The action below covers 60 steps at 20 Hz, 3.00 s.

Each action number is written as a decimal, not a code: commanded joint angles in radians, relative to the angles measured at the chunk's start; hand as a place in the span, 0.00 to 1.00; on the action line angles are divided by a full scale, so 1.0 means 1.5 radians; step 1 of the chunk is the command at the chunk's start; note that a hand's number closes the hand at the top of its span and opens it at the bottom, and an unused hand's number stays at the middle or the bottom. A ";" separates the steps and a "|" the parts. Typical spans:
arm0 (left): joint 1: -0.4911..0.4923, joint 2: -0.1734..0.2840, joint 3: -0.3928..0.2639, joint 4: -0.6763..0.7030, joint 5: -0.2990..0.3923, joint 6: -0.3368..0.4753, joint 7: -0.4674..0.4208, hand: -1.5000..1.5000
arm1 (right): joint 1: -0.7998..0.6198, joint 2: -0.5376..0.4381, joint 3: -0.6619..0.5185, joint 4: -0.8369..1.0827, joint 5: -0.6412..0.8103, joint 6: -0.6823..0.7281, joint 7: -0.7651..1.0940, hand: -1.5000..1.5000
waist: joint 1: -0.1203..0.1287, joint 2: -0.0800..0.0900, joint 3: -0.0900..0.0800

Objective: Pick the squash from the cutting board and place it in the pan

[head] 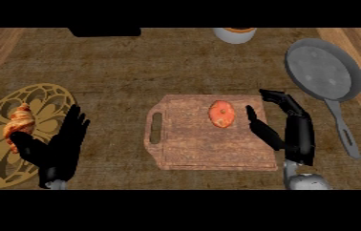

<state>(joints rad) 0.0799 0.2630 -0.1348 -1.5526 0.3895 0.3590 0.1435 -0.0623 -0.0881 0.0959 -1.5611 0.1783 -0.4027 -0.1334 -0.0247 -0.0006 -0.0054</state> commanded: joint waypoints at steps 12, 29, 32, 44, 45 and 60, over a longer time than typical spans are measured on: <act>-0.010 -0.047 -0.034 0.057 -0.027 -0.002 -0.030 0.50 | 0.059 0.059 0.210 0.015 0.522 -0.353 0.422 0.00 | 0.015 0.000 0.000; 0.022 -0.048 -0.026 0.073 -0.024 -0.045 -0.069 0.50 | -0.302 0.058 0.106 0.086 0.541 0.343 0.859 0.00 | 0.025 0.000 0.003; -0.042 -0.062 -0.012 0.121 -0.030 -0.034 -0.054 0.50 | -0.324 0.050 0.059 0.198 0.526 0.324 0.793 0.00 | 0.021 0.002 0.003; -0.029 -0.068 -0.004 0.082 -0.042 -0.031 -0.020 0.50 | -0.280 0.049 0.035 0.167 0.405 0.464 0.816 0.00 | 0.016 0.000 0.004; 0.013 -0.058 -0.014 0.032 -0.055 -0.023 -0.012 0.50 | -0.277 0.050 0.041 0.195 0.421 0.442 0.798 0.00 | 0.019 0.000 0.004; -0.019 -0.056 0.057 0.068 -0.048 -0.092 0.008 0.50 | -0.255 0.058 0.089 0.206 0.472 0.361 0.806 0.00 | 0.018 0.000 0.004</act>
<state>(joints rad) 0.0694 0.1550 -0.0888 -1.4506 0.2995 0.2517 0.1190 -0.4574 -0.0073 0.1981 -1.2147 0.8830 0.1104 0.9865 0.0042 -0.0002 0.0004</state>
